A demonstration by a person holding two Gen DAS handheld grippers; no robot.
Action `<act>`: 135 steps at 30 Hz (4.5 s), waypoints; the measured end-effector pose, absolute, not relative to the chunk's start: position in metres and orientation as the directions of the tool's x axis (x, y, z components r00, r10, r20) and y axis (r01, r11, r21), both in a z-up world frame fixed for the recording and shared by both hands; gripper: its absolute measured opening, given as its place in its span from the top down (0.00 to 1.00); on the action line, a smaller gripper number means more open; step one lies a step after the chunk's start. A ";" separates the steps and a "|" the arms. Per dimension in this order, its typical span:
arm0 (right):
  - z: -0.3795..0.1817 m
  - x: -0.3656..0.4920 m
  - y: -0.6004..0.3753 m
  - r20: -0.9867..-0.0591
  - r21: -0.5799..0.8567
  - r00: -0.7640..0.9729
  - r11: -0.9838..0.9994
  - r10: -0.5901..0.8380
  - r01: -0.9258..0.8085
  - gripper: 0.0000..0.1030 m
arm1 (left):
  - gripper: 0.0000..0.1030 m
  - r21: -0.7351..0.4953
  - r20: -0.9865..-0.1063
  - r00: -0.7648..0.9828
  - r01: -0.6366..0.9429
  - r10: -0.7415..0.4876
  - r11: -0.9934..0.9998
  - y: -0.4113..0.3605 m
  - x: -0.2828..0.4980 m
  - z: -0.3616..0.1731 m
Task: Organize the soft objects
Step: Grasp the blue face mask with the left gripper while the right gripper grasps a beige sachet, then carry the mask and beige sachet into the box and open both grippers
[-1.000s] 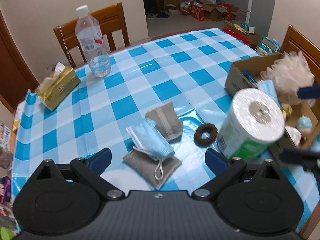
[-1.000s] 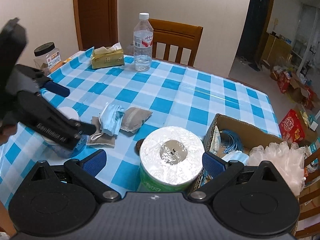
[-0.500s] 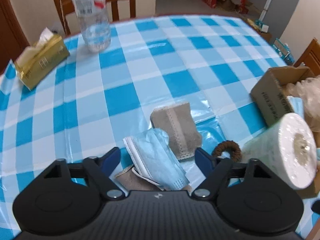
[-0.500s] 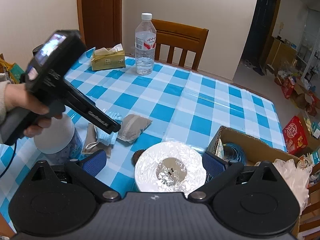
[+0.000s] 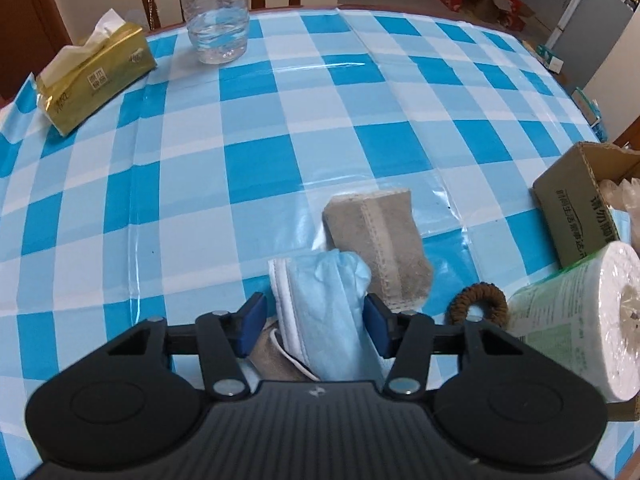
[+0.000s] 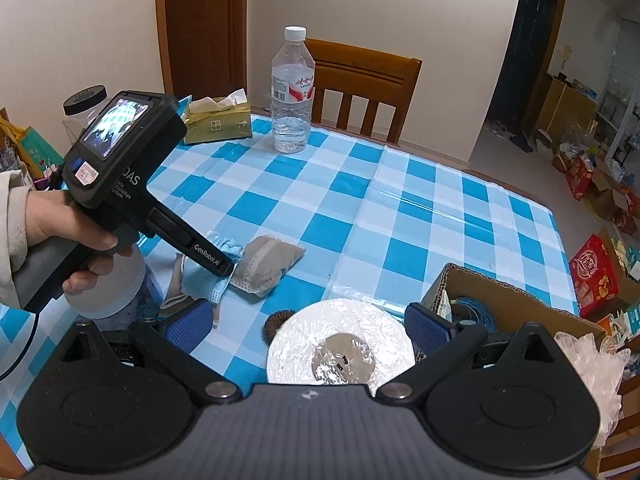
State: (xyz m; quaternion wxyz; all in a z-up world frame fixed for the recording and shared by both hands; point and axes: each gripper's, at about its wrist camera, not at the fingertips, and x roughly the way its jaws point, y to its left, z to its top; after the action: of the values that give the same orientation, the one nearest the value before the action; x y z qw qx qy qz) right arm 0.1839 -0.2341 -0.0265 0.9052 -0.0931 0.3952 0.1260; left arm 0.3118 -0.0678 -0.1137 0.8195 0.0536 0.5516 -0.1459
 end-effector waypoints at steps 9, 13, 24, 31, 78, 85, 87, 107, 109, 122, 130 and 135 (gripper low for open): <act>-0.024 0.195 -0.226 -0.743 -0.068 0.650 0.949 0.157 -0.307 0.00 | 0.69 -0.109 -0.907 0.355 0.327 -0.229 0.939 -0.064 0.310 -0.110; -0.022 0.204 -0.222 -0.752 -0.058 0.640 0.952 0.157 -0.301 0.00 | 0.70 -0.108 -0.898 0.372 0.332 -0.236 0.937 -0.055 0.309 -0.102; -0.037 0.256 -0.194 -0.819 -0.023 0.559 0.966 0.129 -0.256 0.00 | 0.70 -0.085 -0.880 0.427 0.286 -0.206 0.955 -0.010 0.316 -0.084; -0.060 0.303 -0.166 -0.874 0.006 0.475 0.978 0.106 -0.208 0.10 | 0.70 -0.070 -0.879 0.443 0.246 -0.177 0.967 0.017 0.322 -0.085; -0.129 0.371 -0.149 -0.964 0.057 0.256 0.995 0.077 -0.082 0.63 | 0.70 -0.088 -0.877 0.432 0.280 -0.208 0.956 0.031 0.314 -0.075; -0.099 0.353 -0.153 -0.947 0.098 0.294 0.988 0.130 -0.121 0.63 | 0.70 -0.073 -0.870 0.442 0.322 -0.218 0.944 0.032 0.302 -0.056; -0.085 0.344 -0.153 -0.939 0.118 0.308 0.983 0.156 -0.139 0.63 | 0.70 -0.068 -0.868 0.444 0.335 -0.221 0.940 0.032 0.296 -0.049; 0.007 0.195 -0.189 -0.870 0.202 0.402 0.950 0.287 -0.239 0.63 | 0.70 -0.069 -0.858 0.395 0.548 -0.330 0.834 -0.016 0.203 0.017; 0.009 0.182 -0.201 -0.871 0.188 0.416 0.959 0.263 -0.213 0.63 | 0.70 -0.077 -0.856 0.377 0.586 -0.355 0.807 -0.029 0.194 0.019; 0.012 0.123 -0.288 -0.875 0.133 0.476 0.990 0.093 0.051 0.63 | 0.70 -0.111 -0.829 0.284 0.761 -0.481 0.640 -0.122 0.165 0.028; 0.008 0.111 -0.355 -0.871 0.094 0.491 0.975 -0.018 0.202 0.63 | 0.70 -0.126 -0.814 0.255 0.799 -0.521 0.588 -0.177 0.162 0.027; 0.002 0.112 -0.400 -0.867 0.048 0.488 0.957 -0.102 0.286 0.63 | 0.70 -0.135 -0.809 0.244 0.809 -0.535 0.572 -0.207 0.163 0.026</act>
State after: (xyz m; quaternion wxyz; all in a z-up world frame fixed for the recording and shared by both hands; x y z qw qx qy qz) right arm 0.1116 -0.4004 0.0017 0.8574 0.0933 0.4933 -0.1134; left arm 0.1632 -0.2071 0.0256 0.7729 0.1573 0.4346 -0.4348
